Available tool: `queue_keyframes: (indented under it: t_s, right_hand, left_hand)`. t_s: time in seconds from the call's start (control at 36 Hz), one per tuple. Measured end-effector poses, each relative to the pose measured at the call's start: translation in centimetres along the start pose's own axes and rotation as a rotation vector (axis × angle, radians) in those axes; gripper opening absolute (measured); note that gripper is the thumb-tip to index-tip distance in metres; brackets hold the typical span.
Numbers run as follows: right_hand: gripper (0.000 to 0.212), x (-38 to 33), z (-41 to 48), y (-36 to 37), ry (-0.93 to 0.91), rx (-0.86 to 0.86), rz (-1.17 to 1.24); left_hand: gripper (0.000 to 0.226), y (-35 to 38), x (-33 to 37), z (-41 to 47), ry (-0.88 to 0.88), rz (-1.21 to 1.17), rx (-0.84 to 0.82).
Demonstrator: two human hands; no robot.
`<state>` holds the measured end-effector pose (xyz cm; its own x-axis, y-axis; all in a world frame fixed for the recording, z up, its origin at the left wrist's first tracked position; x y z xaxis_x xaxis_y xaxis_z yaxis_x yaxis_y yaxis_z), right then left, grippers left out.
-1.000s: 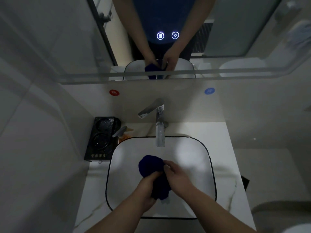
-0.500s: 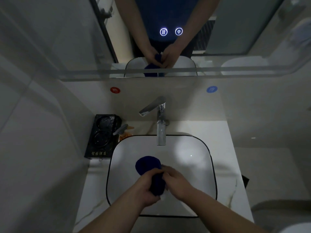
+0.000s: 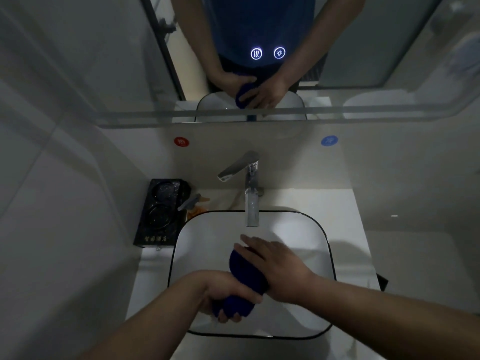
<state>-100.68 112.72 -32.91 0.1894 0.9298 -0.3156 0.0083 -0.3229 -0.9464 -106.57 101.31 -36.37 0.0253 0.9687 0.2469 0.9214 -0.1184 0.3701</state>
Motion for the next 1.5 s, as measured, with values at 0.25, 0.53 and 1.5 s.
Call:
queue_keyframes:
  t_s: [0.25, 0.53, 1.5]
  right_hand:
    - [0.102, -0.6, 1.3, 2.1, 0.048, -0.484, 0.081]
    - [0.034, 0.6, 2.2, 6.0, 0.378, -0.837, 0.164]
    - [0.046, -0.4, 1.1, 1.9, 0.110, -0.620, 0.105]
  left_hand:
    - [0.034, -1.8, 1.6, 2.0, -0.046, 0.677, 0.379]
    - [0.041, -3.1, 2.4, 3.2, 0.182, 0.808, 0.840]
    - [0.026, -0.9, 1.6, 1.5, -0.055, 0.630, 0.306]
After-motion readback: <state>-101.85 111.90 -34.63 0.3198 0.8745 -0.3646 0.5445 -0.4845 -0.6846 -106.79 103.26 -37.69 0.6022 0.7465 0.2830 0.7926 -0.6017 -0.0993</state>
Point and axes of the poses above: each hand's wrist, its own z-axis towards the middle knuckle, its own y-axis out of the palm, x = y × z, the point moved 9 cm from there along z, towards the middle knuckle, and after that the axes turned 2 degrees about -z, right-handed, at the moved point
